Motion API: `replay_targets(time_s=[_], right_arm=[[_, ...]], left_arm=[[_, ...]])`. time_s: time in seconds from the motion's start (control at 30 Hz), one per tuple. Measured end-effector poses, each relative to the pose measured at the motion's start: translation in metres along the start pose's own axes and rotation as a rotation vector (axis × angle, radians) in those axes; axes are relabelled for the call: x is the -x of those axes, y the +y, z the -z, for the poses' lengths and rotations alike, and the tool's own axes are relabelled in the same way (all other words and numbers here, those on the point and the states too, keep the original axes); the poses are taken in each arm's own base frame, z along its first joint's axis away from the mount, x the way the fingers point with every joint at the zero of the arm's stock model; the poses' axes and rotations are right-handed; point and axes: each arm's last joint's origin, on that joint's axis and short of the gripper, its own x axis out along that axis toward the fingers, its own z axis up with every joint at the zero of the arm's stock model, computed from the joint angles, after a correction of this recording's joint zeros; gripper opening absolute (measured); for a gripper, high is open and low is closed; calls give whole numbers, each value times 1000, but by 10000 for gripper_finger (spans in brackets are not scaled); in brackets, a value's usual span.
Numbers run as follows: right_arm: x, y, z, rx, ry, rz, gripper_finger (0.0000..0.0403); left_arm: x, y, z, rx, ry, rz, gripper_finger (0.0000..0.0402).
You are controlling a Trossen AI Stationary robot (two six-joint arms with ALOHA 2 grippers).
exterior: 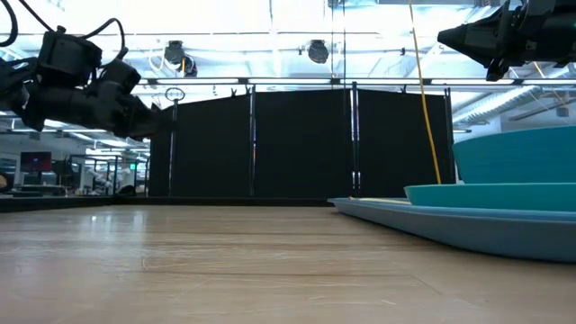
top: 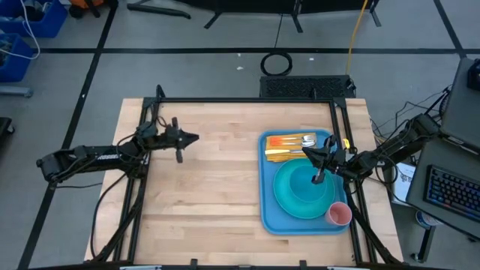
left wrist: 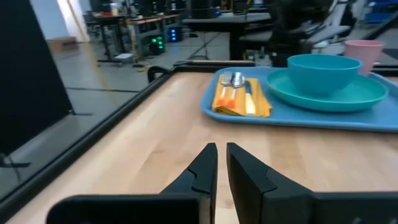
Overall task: Set up tray
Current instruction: Return to Home Position
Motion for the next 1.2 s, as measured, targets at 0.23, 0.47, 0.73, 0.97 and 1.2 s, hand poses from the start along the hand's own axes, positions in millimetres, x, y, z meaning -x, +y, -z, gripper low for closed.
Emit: replay_targets(time_s=[0.23, 0.47, 0.73, 0.97, 1.2], right_arm=[[0, 0, 0, 0, 0, 0, 0], [0, 0, 0, 0, 0, 0, 0], [0, 0, 0, 0, 0, 0, 0], [0, 0, 0, 0, 0, 0, 0], [0, 0, 0, 0, 0, 0, 0]], left_arm=[[0, 1, 0, 0, 3, -27, 42], [0, 1, 0, 0, 2, -27, 42], [0, 1, 0, 2, 2, -27, 42], [0, 1, 0, 1, 2, -27, 42], [0, 1, 0, 0, 2, -27, 42]])
